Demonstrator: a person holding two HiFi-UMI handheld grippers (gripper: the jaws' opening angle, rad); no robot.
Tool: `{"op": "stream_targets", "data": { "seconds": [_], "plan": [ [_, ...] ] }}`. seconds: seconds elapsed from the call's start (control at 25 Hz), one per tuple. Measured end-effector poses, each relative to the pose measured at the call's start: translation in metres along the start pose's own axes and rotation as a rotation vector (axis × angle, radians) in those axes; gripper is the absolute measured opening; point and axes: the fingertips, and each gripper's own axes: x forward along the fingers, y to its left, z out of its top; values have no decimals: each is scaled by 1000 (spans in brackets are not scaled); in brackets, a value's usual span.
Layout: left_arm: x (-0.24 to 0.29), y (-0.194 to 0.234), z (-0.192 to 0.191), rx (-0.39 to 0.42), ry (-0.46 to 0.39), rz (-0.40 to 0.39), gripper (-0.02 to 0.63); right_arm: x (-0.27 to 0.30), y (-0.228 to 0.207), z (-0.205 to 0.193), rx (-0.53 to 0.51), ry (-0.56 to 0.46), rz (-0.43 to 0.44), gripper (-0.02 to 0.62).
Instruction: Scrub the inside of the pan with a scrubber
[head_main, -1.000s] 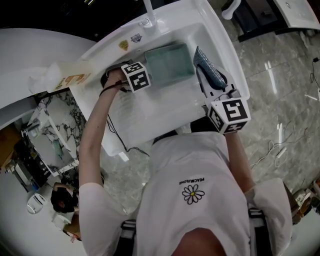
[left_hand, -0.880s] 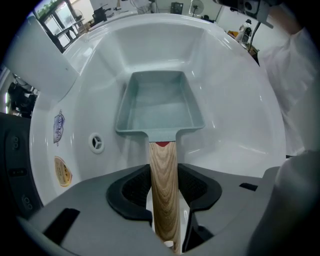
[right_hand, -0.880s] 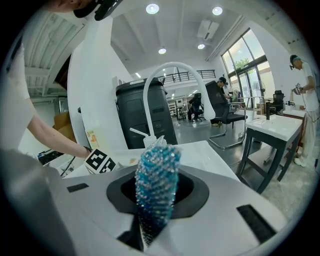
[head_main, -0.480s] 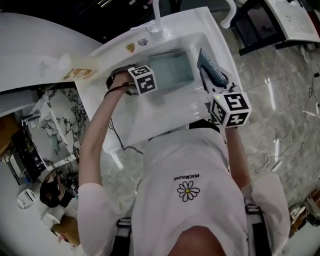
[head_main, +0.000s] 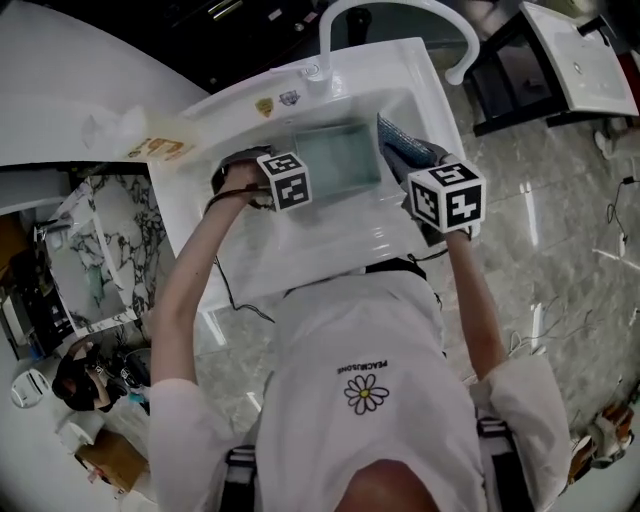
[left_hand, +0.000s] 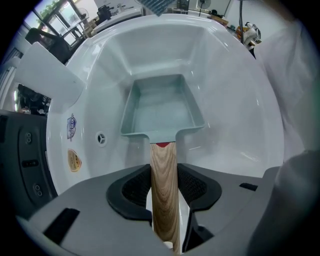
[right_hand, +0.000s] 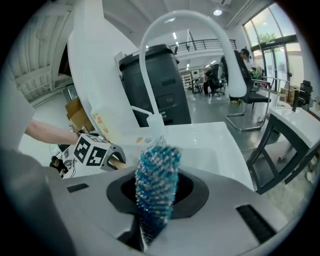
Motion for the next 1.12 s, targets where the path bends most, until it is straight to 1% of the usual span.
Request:
{"op": "stream_targets", "data": {
  "seconds": [0.16, 0.24, 0.48, 0.64, 0.84, 0.92, 1.0, 1.12],
  "plan": [
    [2, 2, -2, -1, 6, 4, 167, 49, -14, -8, -53, 163, 29, 55],
    [3, 2, -2, -3, 10, 4, 167, 73, -20, -17, -57, 253, 46, 55],
    [7, 3, -3, -10, 13, 5, 167, 122, -28, -56, -3, 473, 93, 55],
    [10, 1, -4, -17, 12, 5, 167, 145, -35, -87, 63, 596, 86, 55],
    [12, 1, -4, -17, 4, 11, 167, 165, -48, -109, 121, 699, 31, 55],
    [12, 1, -4, -13, 5, 12, 166, 171, -48, -117, 161, 729, 26, 55],
    [12, 3, -3, -8, 8, 17, 166, 176, -48, -122, 196, 747, 21, 55],
    [10, 6, 0, 2, 4, 27, 166, 183, -48, -125, 212, 756, 0, 55]
  ]
}}
